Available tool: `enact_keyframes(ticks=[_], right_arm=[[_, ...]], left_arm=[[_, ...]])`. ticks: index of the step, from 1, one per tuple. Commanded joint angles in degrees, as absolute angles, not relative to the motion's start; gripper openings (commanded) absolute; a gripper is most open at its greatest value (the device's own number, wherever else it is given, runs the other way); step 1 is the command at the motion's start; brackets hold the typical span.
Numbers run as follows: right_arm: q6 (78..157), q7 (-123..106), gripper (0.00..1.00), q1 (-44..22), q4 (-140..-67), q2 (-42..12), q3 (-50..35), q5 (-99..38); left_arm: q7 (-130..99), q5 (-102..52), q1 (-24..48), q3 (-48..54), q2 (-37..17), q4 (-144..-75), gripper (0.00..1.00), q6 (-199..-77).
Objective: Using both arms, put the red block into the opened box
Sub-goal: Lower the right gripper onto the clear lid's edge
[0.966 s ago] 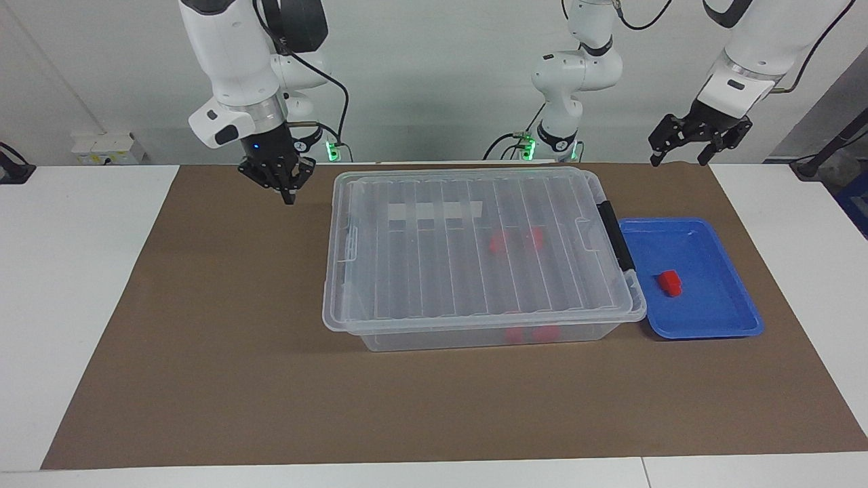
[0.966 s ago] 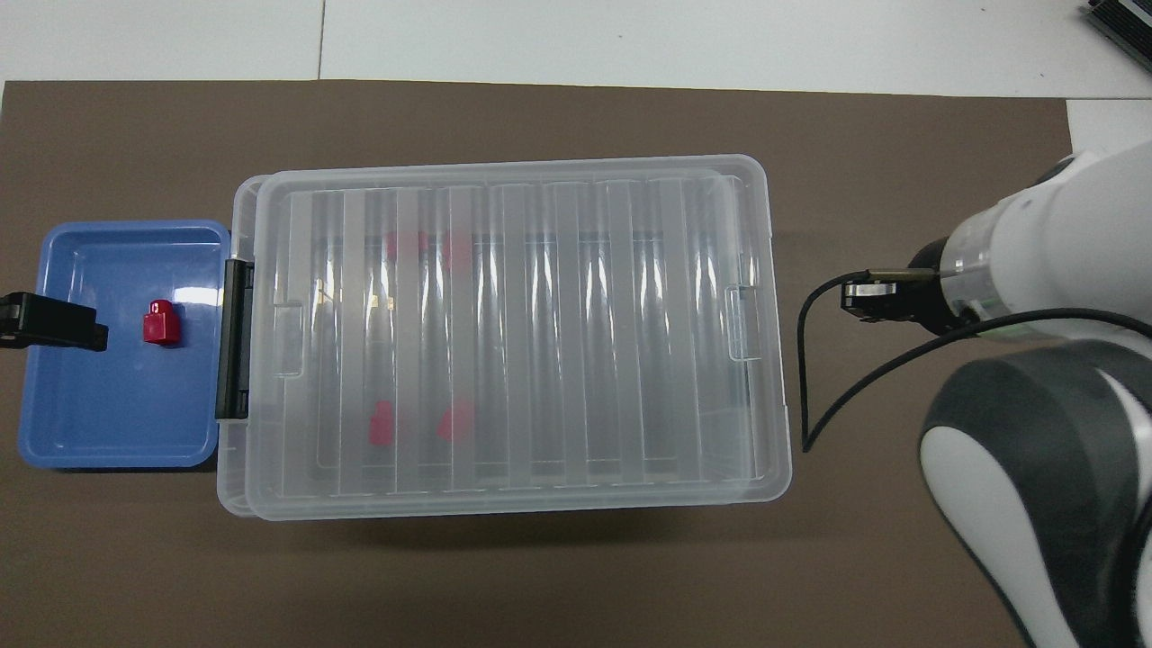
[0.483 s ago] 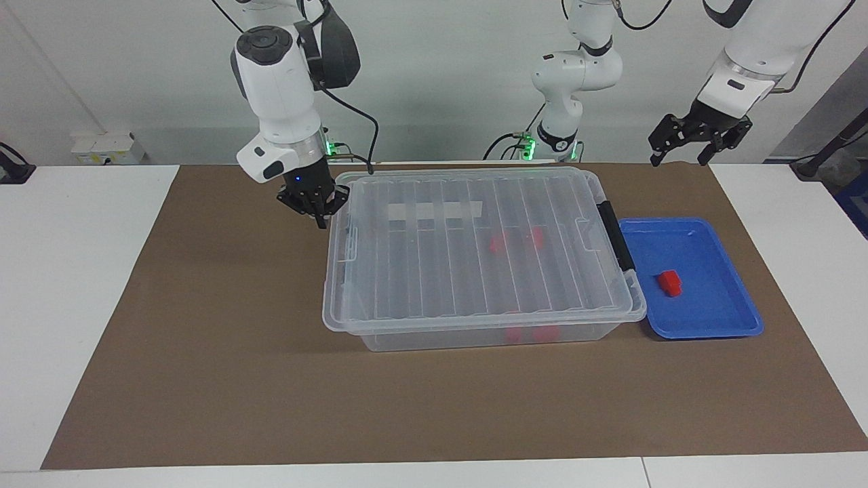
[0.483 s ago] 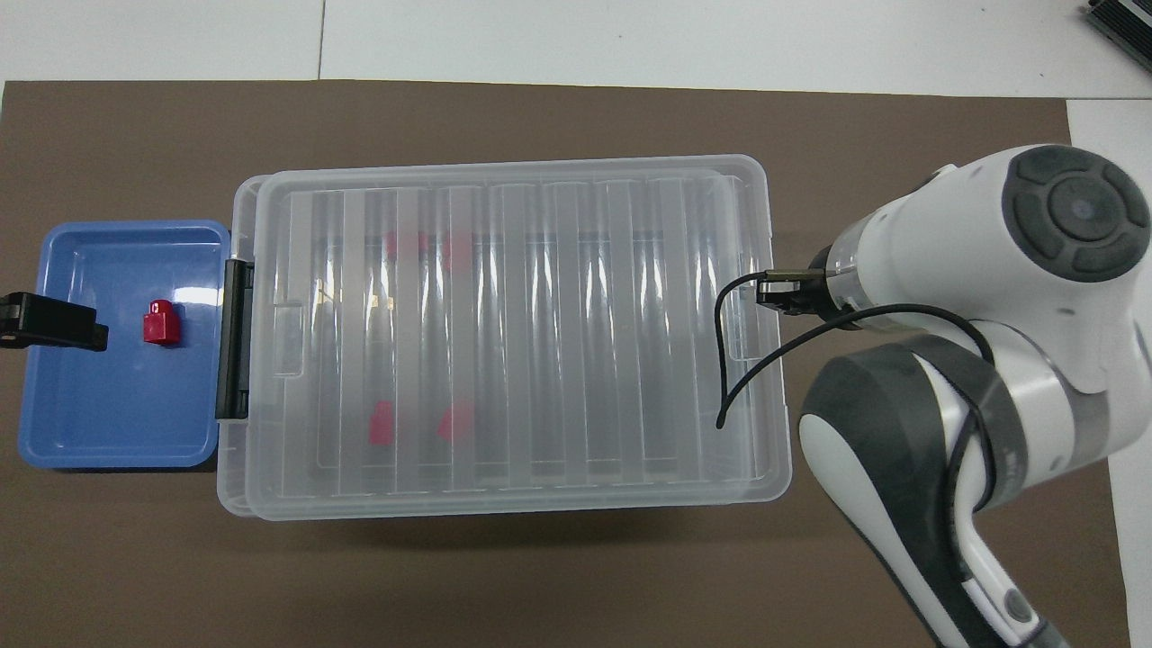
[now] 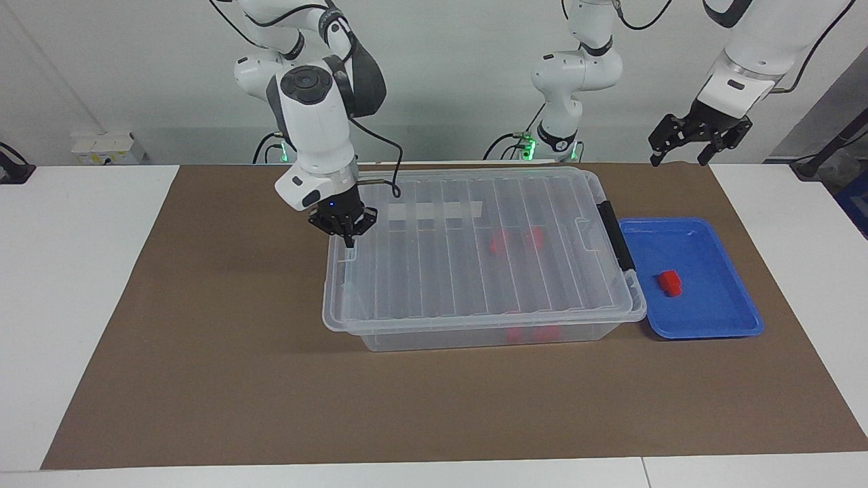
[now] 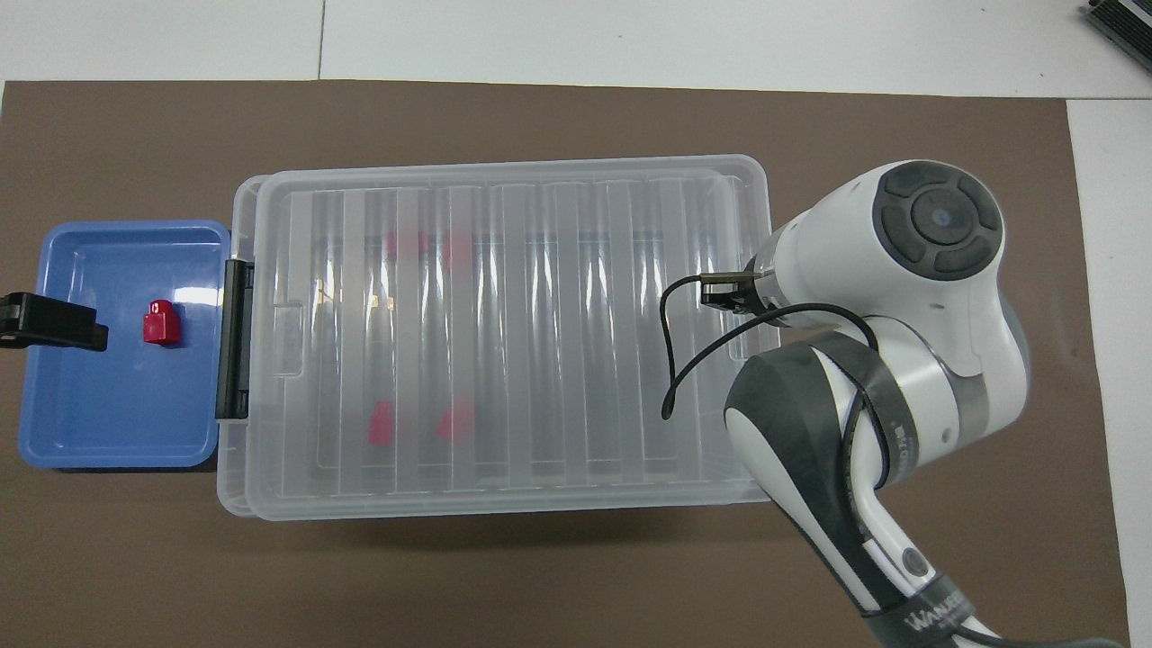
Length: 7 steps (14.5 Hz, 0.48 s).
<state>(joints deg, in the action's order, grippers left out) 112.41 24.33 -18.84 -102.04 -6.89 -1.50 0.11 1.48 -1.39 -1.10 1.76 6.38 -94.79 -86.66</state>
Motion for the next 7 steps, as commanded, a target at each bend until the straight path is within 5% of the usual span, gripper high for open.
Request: enact_keyframes(ticks=[1, 7], right_arm=[[112.85, 25.75, 0.0, -18.28, -102.74, -6.59, -1.49, 0.97], [112.68, 25.66, 0.0, -18.02, -103.97, -6.15, -1.49, 0.97]], left_arm=[[2.37, -1.58, -1.58, 1.85, 7.38, -95.62, 1.0, -86.75], [2.37, -1.58, -1.58, 1.85, 7.38, -95.62, 1.0, -86.75]])
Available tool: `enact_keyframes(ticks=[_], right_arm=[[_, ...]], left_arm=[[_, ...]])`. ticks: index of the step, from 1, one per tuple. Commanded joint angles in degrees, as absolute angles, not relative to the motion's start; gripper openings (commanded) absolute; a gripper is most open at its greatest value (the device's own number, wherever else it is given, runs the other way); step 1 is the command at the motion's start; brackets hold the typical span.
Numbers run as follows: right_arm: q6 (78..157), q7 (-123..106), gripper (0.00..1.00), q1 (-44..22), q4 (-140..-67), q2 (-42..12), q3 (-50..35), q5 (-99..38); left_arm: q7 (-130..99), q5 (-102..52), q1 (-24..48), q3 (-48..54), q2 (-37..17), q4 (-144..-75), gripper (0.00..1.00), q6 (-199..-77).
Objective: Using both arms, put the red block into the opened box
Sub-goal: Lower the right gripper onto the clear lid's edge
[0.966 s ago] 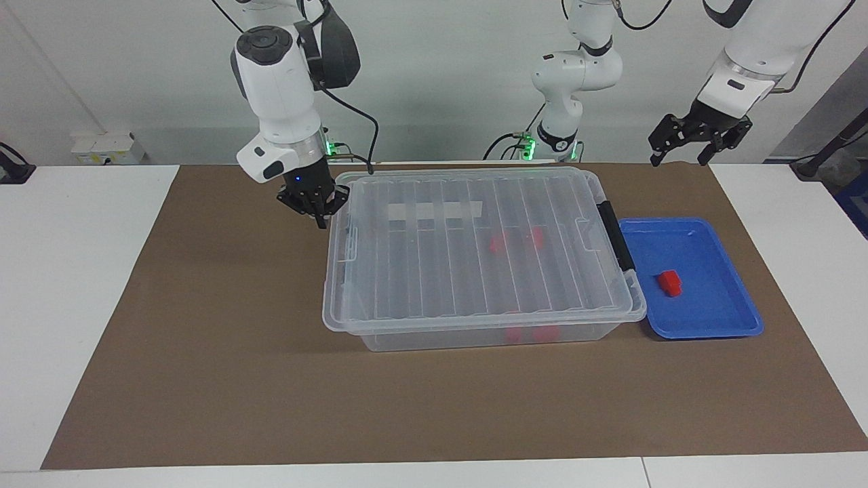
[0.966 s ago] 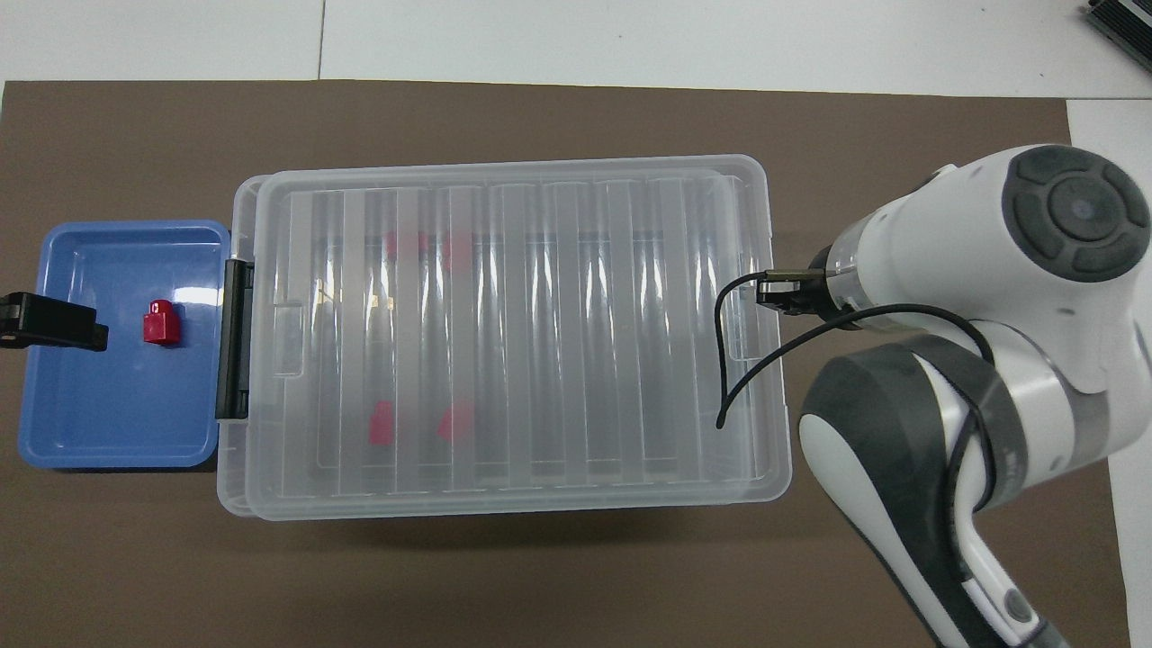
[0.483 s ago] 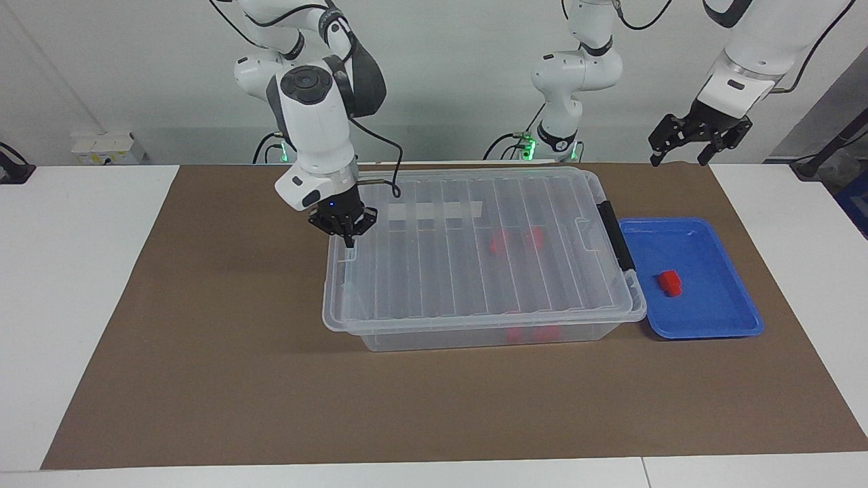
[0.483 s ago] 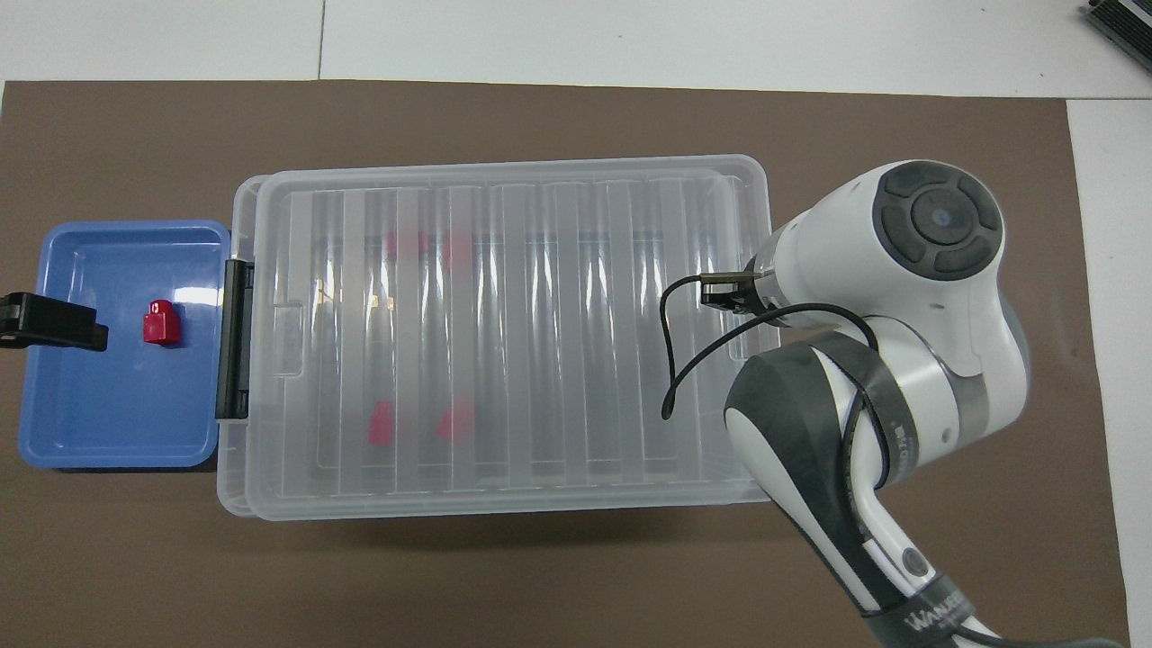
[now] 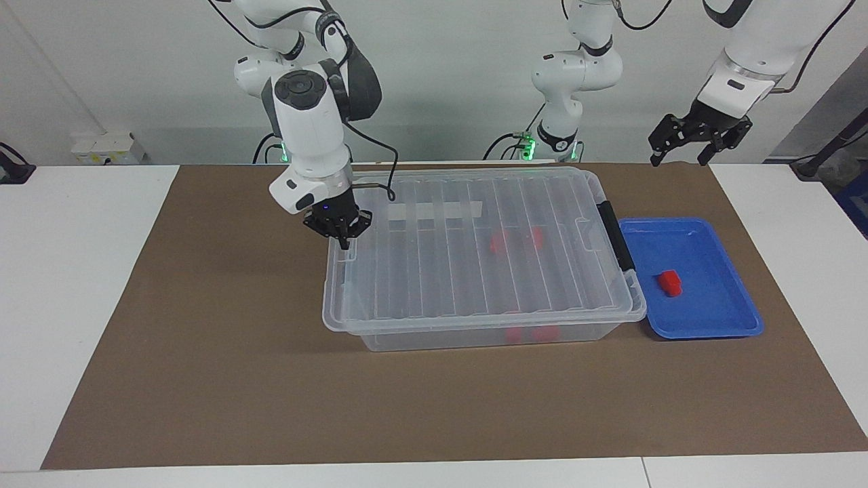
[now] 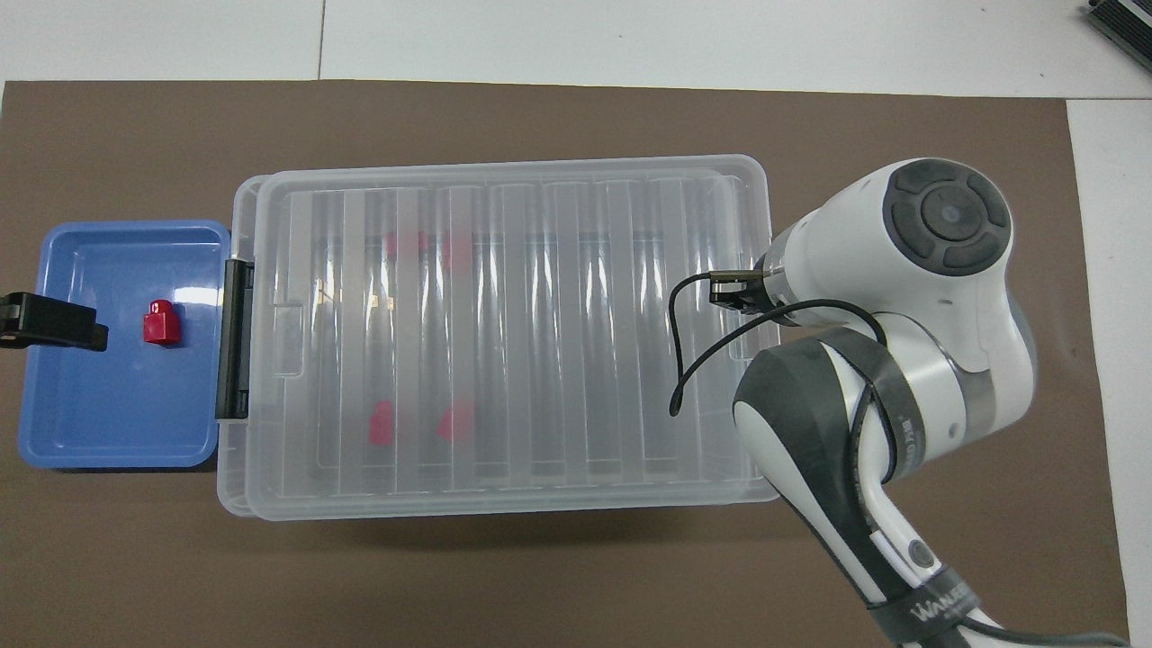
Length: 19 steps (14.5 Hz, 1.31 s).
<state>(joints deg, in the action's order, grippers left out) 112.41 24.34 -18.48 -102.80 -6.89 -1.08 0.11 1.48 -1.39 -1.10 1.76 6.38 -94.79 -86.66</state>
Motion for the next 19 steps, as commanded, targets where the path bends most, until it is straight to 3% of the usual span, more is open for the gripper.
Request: enact_keyframes(ticks=[1, 19], right_arm=[[112.68, 25.66, 0.0, -17.93, -103.97, -6.15, -1.49, 0.97], [112.06, 18.46, 0.0, -10.9, -104.68, -6.06, -1.49, 0.97]], left_arm=[[2.37, -1.58, -1.58, 1.85, 7.38, -95.62, 1.0, -86.75], [2.37, -1.58, -1.58, 1.85, 7.38, -95.62, 1.0, -86.75]])
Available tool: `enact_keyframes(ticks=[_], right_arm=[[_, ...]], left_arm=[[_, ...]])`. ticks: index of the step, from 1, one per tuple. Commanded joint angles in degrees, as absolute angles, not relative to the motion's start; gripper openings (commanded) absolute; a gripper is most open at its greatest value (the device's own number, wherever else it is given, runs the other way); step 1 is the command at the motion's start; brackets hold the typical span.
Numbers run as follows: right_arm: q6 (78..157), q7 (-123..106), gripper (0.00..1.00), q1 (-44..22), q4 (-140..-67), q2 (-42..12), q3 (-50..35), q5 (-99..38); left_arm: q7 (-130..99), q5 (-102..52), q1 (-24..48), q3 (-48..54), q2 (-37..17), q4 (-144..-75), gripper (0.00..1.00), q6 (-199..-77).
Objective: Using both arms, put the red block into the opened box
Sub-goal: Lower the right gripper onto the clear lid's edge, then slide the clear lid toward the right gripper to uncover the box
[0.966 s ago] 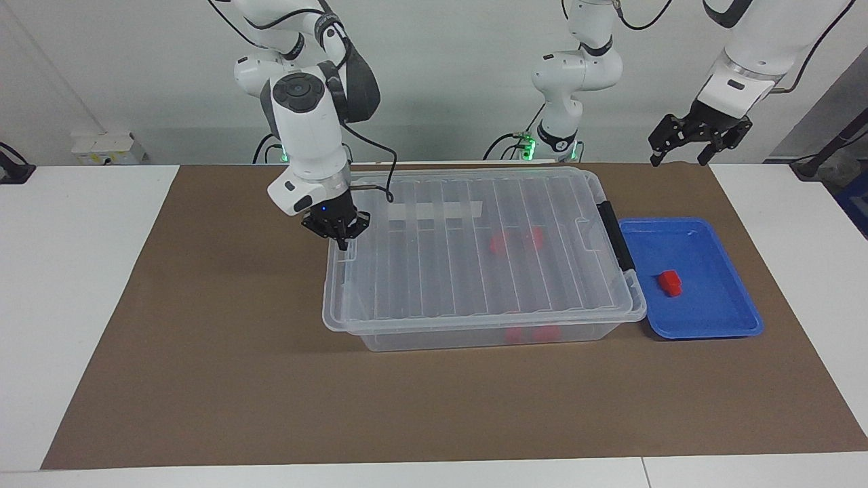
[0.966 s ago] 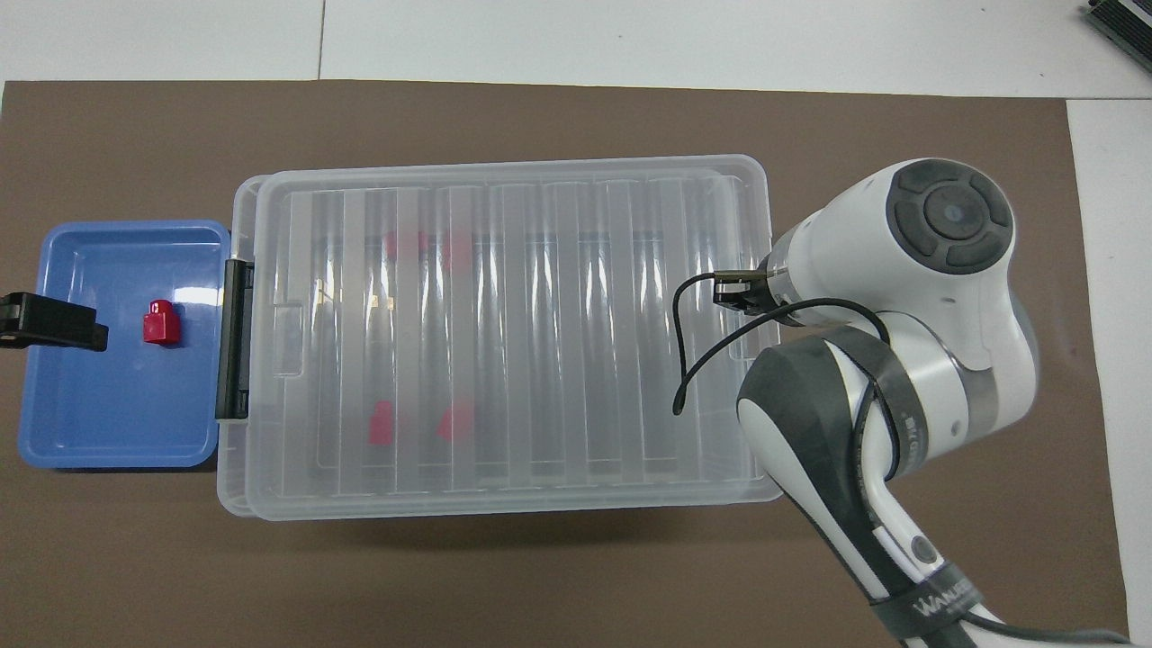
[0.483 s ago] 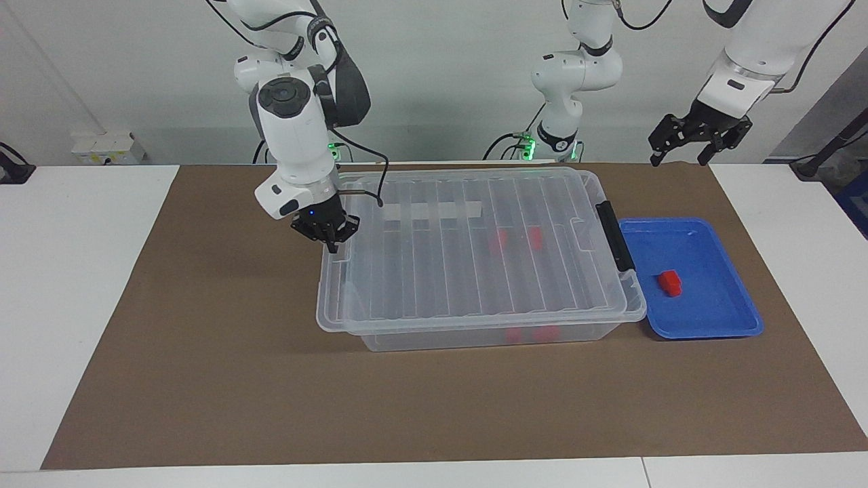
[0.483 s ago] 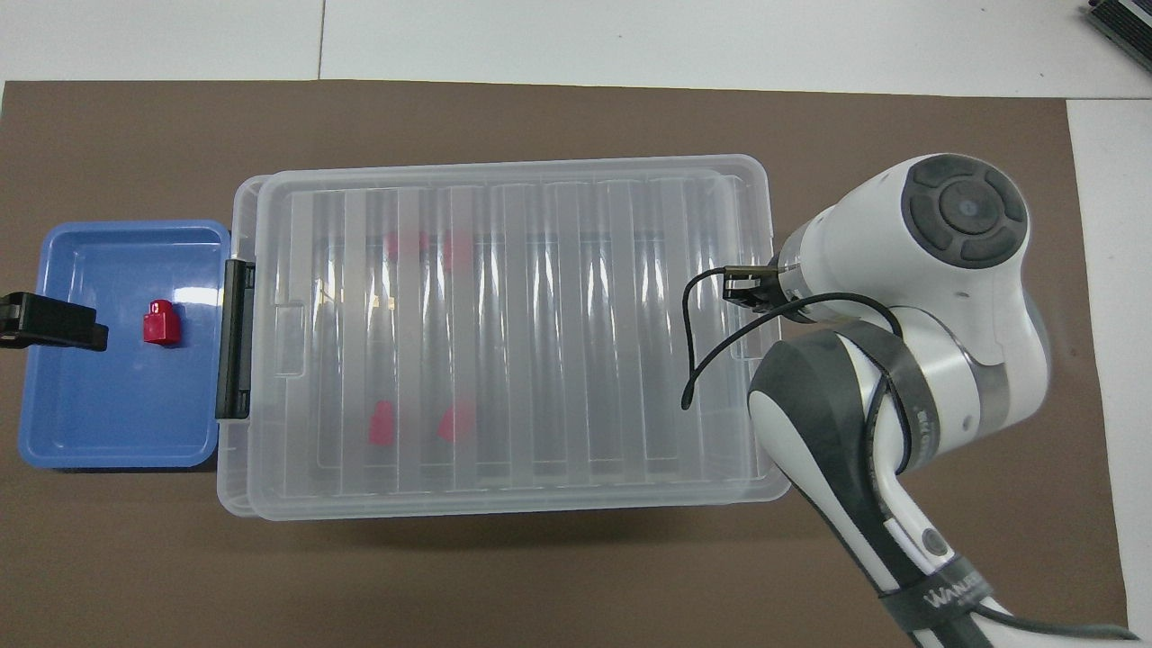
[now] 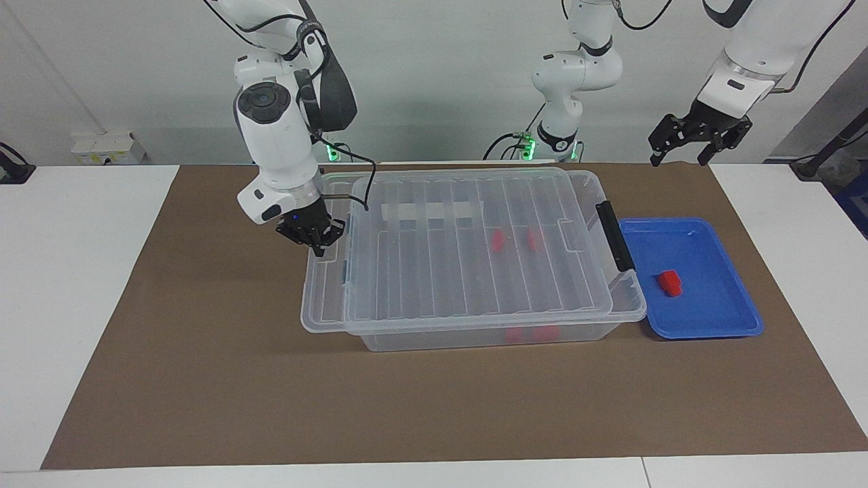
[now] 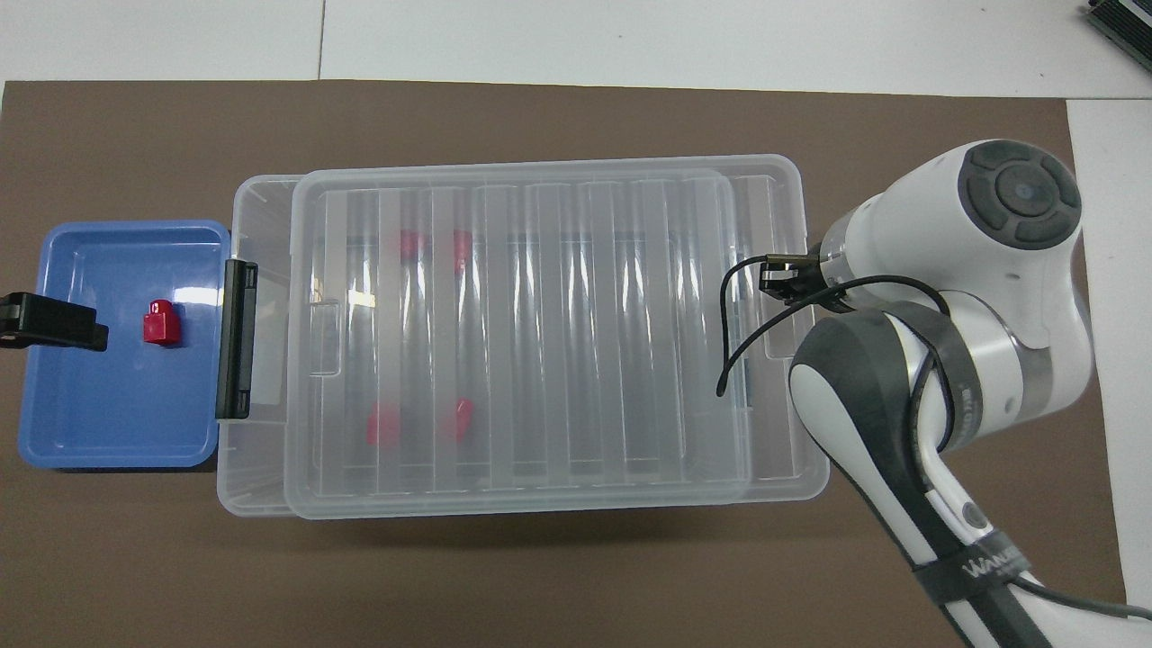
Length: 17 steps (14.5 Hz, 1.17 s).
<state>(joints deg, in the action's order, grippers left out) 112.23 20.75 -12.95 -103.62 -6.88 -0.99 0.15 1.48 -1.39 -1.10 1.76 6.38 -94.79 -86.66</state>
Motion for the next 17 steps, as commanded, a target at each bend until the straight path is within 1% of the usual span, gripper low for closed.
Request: enact_keyframes(ticks=[1, 5, 17], right_arm=[[112.06, 18.37, 0.0, -10.55, -104.68, -6.06, -1.49, 0.97], [112.06, 16.61, 0.0, -8.35, -105.2, -6.06, -1.49, 0.97], [112.15, 14.06, 0.0, -4.57, -106.08, -5.89, -1.49, 0.97]], left_arm=[[2.37, -1.58, -1.58, 1.85, 7.38, -95.62, 1.0, -86.75], [2.37, -1.58, -1.58, 1.85, 7.38, -95.62, 1.0, -86.75], [2.37, -1.58, -1.58, 1.85, 7.38, -95.62, 1.0, -86.75]])
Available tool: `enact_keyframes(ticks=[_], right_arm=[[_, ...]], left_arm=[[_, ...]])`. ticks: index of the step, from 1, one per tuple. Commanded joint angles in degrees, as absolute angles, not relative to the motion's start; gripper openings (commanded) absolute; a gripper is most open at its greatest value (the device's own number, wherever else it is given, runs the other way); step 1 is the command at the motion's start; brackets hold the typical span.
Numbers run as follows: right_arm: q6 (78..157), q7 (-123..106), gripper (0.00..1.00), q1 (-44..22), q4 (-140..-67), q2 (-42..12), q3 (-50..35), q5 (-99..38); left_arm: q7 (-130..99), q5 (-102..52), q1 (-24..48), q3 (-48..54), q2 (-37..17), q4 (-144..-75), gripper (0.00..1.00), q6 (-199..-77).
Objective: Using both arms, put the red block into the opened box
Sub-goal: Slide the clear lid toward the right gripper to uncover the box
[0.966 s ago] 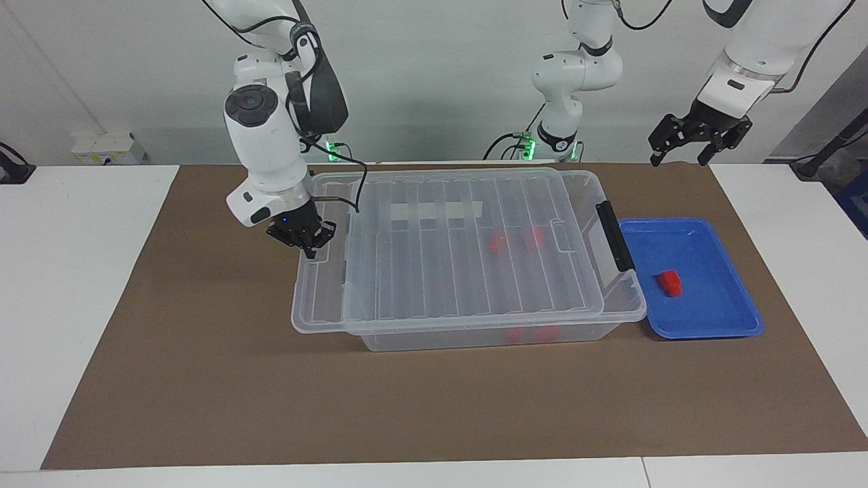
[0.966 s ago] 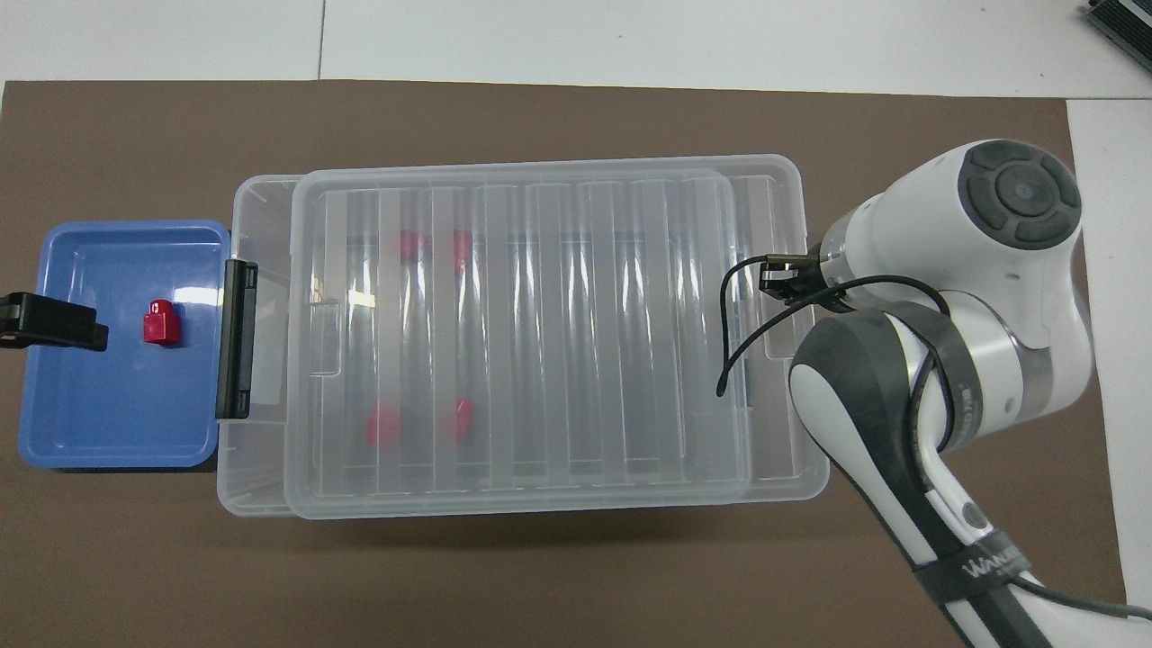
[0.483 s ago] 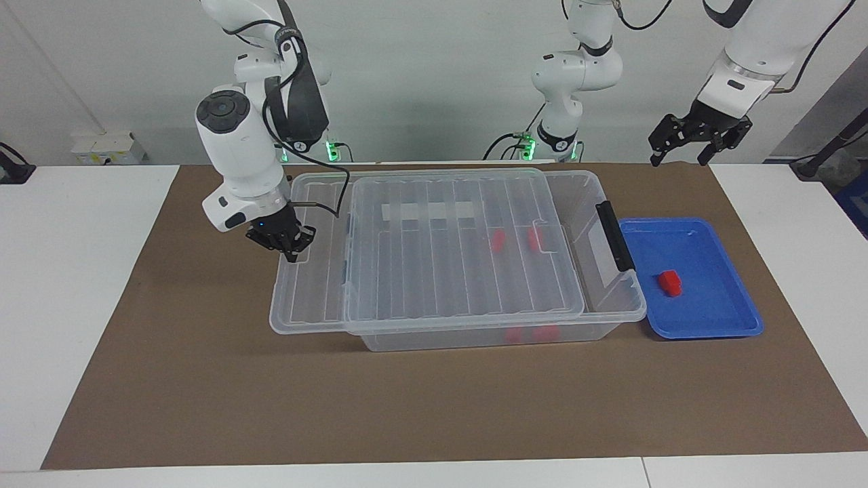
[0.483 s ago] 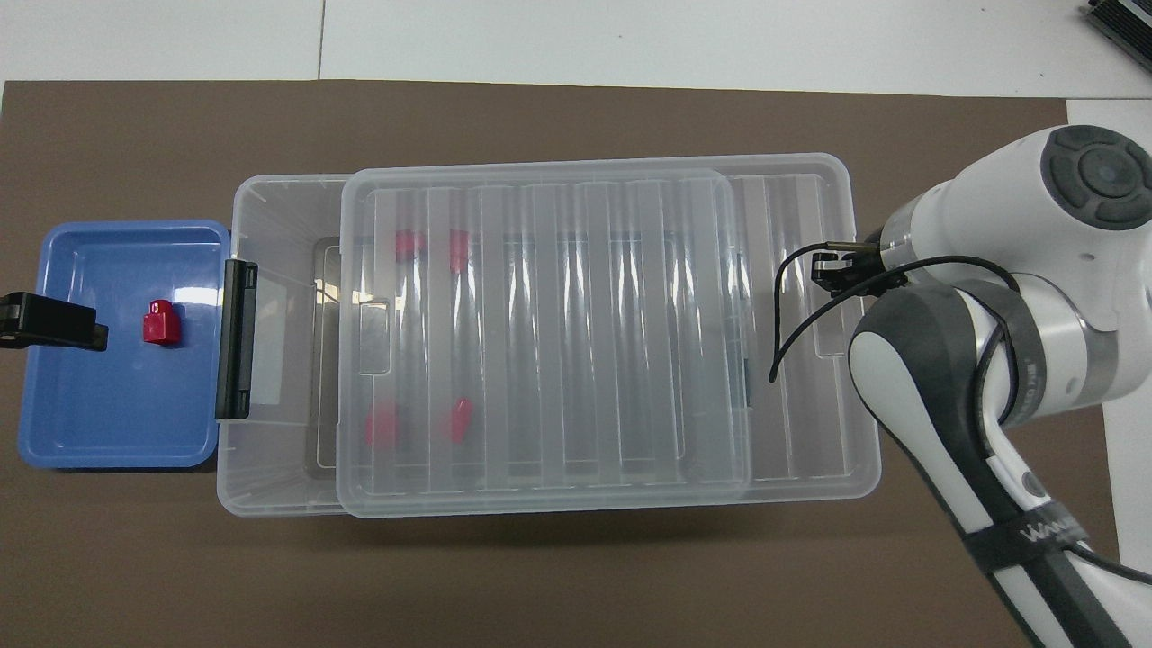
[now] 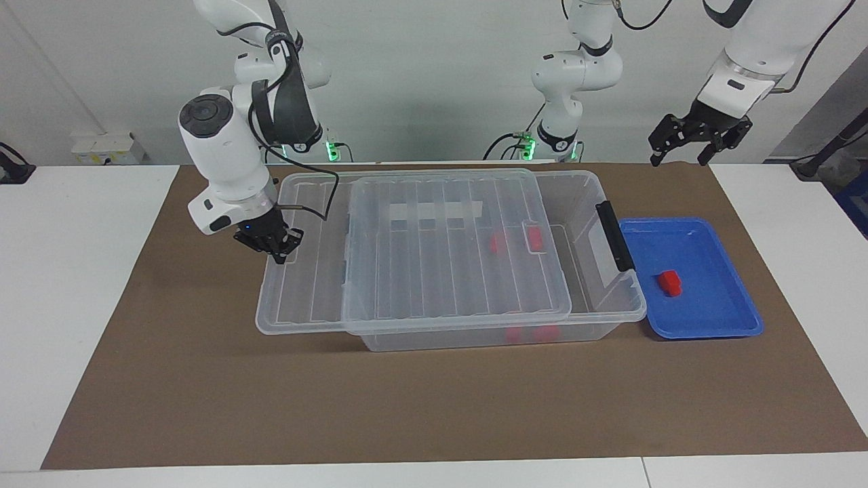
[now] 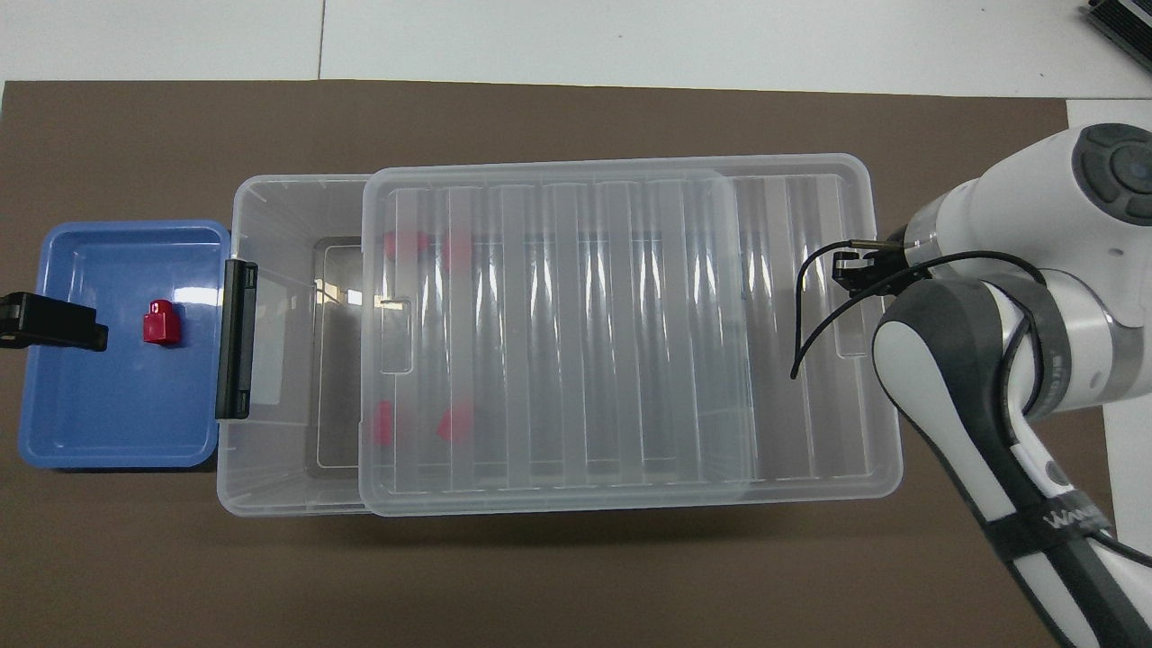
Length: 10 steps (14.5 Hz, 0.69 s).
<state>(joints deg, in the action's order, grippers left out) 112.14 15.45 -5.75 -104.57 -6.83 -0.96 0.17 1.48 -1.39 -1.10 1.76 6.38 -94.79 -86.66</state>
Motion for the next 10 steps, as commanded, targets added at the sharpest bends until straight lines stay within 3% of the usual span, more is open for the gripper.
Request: enact_keyframes(ticks=[1, 10], right_arm=[[112.06, 14.06, 0.0, -4.57, -106.08, -5.89, -1.49, 0.97], [111.36, 12.3, 0.0, -2.29, -106.17, -5.27, -1.14, 0.97]], left_arm=[[2.37, -1.58, -1.58, 1.85, 7.38, -95.62, 1.0, -86.75], [2.37, -1.58, -1.58, 1.85, 7.38, -95.54, 1.0, -86.75]])
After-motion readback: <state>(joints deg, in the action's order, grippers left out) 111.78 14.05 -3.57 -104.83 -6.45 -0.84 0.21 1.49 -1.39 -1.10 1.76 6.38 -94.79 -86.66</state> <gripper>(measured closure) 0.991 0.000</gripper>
